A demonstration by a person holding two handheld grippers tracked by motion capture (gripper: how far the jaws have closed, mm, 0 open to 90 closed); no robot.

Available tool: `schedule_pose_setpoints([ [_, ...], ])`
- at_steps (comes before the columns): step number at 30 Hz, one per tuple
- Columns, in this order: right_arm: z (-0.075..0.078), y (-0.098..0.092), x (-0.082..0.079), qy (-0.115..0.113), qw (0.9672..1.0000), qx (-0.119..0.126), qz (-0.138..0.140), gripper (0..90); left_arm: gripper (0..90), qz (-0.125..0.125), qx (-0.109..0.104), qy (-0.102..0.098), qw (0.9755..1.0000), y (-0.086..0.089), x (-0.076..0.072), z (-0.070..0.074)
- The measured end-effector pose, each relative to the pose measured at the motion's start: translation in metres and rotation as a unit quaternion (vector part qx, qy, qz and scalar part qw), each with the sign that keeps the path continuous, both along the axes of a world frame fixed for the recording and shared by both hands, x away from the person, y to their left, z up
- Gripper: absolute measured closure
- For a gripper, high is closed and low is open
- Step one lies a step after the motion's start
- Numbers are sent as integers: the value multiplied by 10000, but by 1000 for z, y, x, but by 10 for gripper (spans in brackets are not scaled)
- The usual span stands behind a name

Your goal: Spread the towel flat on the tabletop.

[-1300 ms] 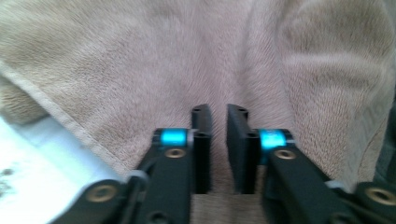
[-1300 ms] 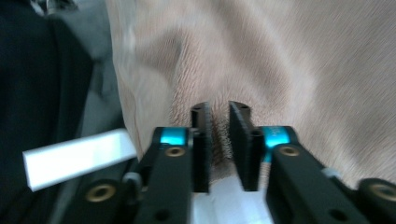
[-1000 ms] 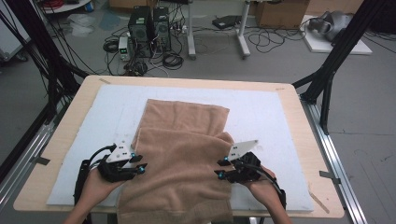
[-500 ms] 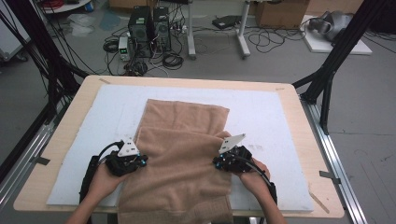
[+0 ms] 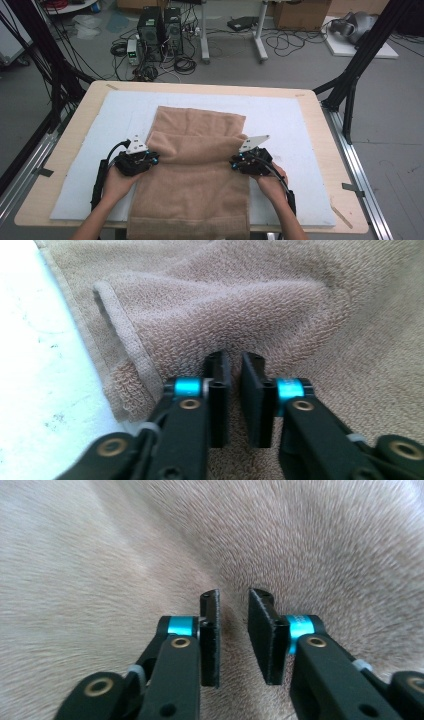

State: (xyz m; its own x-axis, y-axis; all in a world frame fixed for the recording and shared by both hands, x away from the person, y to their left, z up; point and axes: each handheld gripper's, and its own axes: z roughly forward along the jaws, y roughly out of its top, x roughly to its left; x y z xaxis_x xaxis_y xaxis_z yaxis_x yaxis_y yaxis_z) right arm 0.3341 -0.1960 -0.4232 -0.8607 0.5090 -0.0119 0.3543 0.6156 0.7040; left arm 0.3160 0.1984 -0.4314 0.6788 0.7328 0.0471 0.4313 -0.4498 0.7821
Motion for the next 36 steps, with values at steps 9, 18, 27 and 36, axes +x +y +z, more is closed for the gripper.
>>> schedule_pose_setpoints([
  [9, 1, -5, -25, 177, 9989, -111, 416, 604, 626, -380, 228, 149, 9989, 4, -20, -1],
  [18, -14, -6, -28, 442, 9981, -21, 427, 786, 805, -630, 293, 296, 9971, 3, -24, -8],
  [27, -12, -7, -49, 484, 9967, -18, 653, 842, 841, -783, 245, 288, 9962, 9, -46, -7],
  [36, -4, -5, -86, 478, 9939, 45, 996, 845, 845, -1082, 200, 179, 9938, 16, -91, 6],
])
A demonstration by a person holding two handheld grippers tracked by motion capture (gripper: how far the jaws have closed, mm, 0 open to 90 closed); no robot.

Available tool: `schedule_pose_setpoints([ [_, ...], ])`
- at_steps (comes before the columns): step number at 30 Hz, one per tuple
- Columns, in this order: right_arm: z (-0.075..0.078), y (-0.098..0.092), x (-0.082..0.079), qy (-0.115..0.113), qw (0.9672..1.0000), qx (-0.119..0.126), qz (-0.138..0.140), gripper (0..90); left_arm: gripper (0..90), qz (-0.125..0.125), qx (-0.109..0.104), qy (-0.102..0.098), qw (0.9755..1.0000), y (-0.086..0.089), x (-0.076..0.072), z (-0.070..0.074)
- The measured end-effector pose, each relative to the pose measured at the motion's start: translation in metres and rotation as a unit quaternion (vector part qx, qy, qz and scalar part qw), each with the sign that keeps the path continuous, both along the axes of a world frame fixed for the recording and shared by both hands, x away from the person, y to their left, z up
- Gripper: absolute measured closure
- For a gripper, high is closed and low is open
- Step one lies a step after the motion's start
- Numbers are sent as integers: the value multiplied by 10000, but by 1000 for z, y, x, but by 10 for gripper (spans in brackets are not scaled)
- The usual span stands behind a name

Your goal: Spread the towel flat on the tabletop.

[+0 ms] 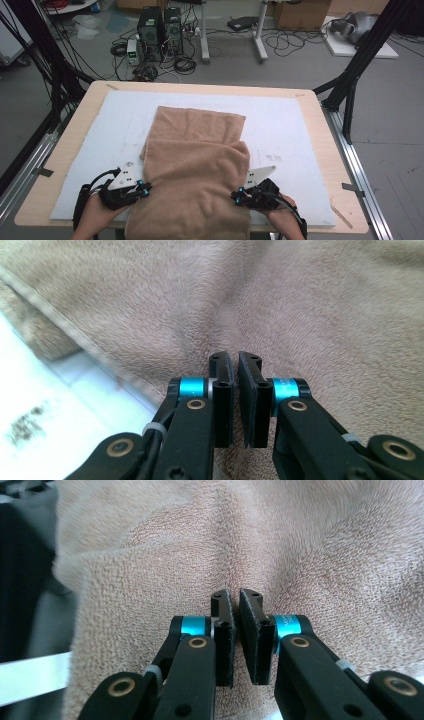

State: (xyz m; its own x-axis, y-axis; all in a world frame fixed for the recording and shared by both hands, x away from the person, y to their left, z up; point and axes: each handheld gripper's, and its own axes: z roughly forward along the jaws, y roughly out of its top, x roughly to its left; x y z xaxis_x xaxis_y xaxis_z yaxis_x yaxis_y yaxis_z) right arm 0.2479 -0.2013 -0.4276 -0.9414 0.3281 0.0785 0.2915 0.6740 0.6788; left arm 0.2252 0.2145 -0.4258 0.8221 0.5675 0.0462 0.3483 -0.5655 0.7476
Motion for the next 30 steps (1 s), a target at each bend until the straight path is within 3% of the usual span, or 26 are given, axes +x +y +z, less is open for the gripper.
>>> schedule_pose_setpoints([
  [4, 6, 2, -20, -30, 9997, 79, 225, 830, 836, -177, 54, -8, 9998, 3, -19, 4],
  [8, 22, 0, -21, -256, 9991, 322, 117, 736, 730, -43, -80, -184, 9998, 5, -12, 13],
  [11, 29, 0, -4, -452, 9985, 285, -85, 694, 691, 134, -219, -284, 9993, 3, 8, 14],
  [14, 25, 2, 19, -490, 9983, 124, -281, 664, 668, 282, -297, -241, 9989, -4, 30, 8],
  [19, 4, 6, 48, -278, 9981, -129, -534, 641, 639, 368, 1, -25, 9993, -18, 53, -6],
  [21, -6, 7, 53, -194, 9981, -193, -556, 660, 655, 302, 177, 161, 9993, -22, 56, -12],
  [25, -13, 3, 53, -53, 9983, 110, -573, 826, 784, 187, 81, 28, 9998, -21, 49, -15],
  [27, -12, 4, 49, -138, 9987, 50, -488, 848, 848, 166, 57, 20, 9998, -20, 47, -15],
  [30, -11, 4, 45, -64, 9991, 29, -411, 852, 865, 109, 32, 99, 9999, -17, 44, -14],
])
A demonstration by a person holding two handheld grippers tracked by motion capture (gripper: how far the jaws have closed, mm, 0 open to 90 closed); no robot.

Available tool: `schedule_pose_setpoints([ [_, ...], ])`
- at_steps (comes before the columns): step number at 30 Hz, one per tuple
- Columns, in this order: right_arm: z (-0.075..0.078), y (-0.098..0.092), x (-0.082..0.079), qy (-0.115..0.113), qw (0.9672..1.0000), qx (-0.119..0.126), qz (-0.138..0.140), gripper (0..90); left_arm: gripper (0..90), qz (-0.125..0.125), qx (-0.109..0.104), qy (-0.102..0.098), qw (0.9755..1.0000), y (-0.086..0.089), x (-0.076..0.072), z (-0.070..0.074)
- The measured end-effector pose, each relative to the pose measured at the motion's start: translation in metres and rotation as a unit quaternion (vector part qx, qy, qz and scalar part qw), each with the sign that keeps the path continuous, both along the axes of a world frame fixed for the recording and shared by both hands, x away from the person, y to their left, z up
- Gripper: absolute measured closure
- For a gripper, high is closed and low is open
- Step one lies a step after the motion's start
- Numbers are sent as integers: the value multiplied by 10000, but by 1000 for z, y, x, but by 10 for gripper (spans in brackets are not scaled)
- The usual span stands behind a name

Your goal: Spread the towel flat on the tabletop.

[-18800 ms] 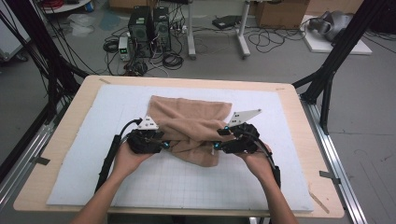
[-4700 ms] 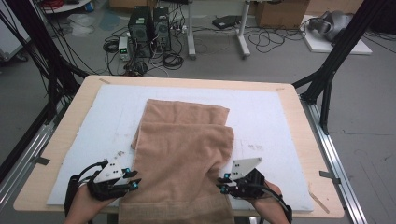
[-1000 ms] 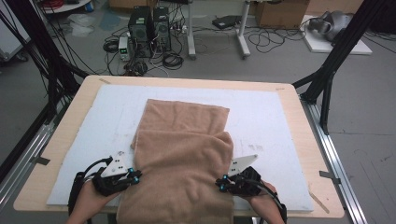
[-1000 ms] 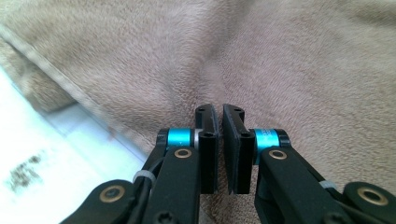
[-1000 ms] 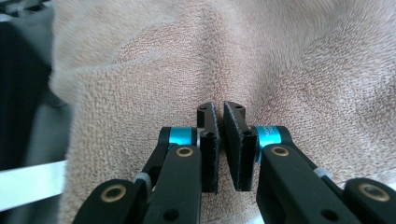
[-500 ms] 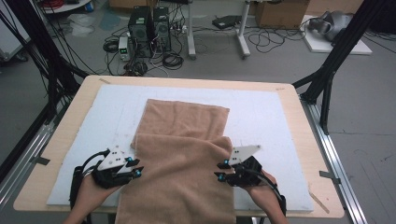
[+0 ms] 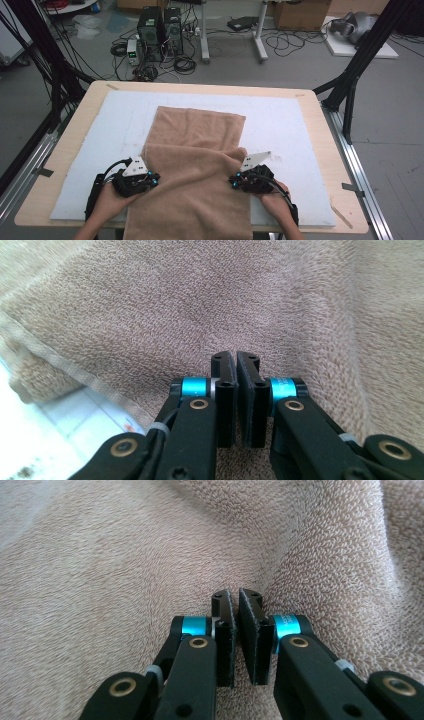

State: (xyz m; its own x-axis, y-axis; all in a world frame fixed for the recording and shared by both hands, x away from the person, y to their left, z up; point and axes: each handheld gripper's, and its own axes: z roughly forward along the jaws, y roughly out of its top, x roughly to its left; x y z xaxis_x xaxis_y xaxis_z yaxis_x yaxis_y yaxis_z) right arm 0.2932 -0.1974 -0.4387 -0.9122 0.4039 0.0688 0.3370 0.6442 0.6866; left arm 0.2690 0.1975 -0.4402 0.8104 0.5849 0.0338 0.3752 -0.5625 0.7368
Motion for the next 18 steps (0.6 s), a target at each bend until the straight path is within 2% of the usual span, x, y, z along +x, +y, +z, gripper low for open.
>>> schedule_pose_setpoints([
  [12, 3, 0, -30, 44, 9997, -35, 254, 854, 873, -106, 27, -82, 9999, 11, -29, 1],
  [18, 7, 4, -46, -40, 9991, -64, 425, 854, 874, -191, 47, -170, 9997, 14, -48, 4],
])
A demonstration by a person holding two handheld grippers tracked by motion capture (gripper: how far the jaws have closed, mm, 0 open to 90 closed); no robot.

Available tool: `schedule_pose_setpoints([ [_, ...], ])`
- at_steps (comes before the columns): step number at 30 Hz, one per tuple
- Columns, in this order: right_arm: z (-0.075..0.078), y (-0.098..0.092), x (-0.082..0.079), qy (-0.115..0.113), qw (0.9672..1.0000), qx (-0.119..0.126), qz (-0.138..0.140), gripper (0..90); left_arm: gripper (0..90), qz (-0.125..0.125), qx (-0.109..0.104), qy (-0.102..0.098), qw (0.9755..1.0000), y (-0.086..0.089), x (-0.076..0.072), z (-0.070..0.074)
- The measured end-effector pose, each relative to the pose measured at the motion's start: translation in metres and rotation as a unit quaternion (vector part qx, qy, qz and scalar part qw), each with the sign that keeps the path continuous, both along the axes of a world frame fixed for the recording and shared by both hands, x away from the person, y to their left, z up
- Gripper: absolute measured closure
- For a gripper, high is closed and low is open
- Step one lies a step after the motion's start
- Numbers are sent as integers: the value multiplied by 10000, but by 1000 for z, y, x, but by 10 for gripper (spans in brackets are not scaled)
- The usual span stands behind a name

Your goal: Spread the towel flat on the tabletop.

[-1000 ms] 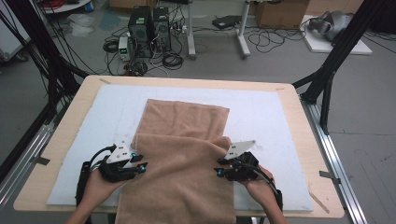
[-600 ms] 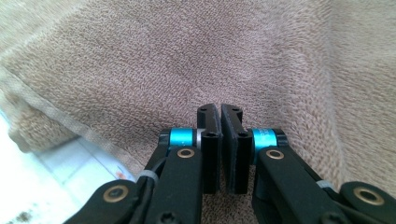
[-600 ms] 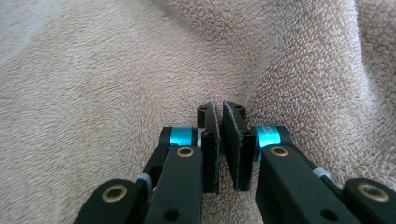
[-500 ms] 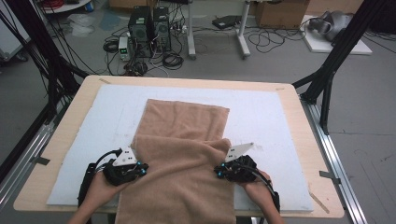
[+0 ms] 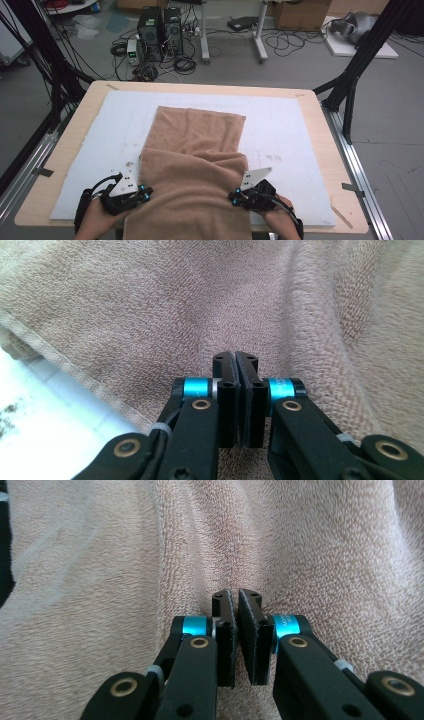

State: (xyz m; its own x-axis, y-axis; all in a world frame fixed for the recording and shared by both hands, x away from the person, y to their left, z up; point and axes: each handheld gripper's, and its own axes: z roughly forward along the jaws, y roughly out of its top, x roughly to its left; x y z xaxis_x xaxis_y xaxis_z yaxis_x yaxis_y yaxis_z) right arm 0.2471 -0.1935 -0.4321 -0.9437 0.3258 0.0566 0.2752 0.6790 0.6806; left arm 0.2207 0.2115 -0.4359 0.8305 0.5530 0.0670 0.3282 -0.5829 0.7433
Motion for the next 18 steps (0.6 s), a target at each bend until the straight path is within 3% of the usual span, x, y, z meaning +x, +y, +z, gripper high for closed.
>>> schedule_pose_setpoints([
  [5, 7, 2, -18, -62, 9998, 87, 194, 851, 873, -88, -6, 31, 10000, 6, -14, 4],
  [9, 18, 0, -25, -264, 9990, 283, 215, 758, 811, -36, -137, -55, 9999, 10, -14, 12],
  [12, 28, -3, -17, -408, 9984, 398, 14, 701, 743, 66, -222, -122, 9997, 10, -3, 18],
  [14, 31, -3, -5, -527, 9981, 276, -139, 661, 723, 116, -212, -147, 9996, 8, 6, 18],
  [18, 22, -1, 21, -365, 9988, 100, -319, 627, 694, 184, -214, -41, 9996, -1, 25, 9],
])
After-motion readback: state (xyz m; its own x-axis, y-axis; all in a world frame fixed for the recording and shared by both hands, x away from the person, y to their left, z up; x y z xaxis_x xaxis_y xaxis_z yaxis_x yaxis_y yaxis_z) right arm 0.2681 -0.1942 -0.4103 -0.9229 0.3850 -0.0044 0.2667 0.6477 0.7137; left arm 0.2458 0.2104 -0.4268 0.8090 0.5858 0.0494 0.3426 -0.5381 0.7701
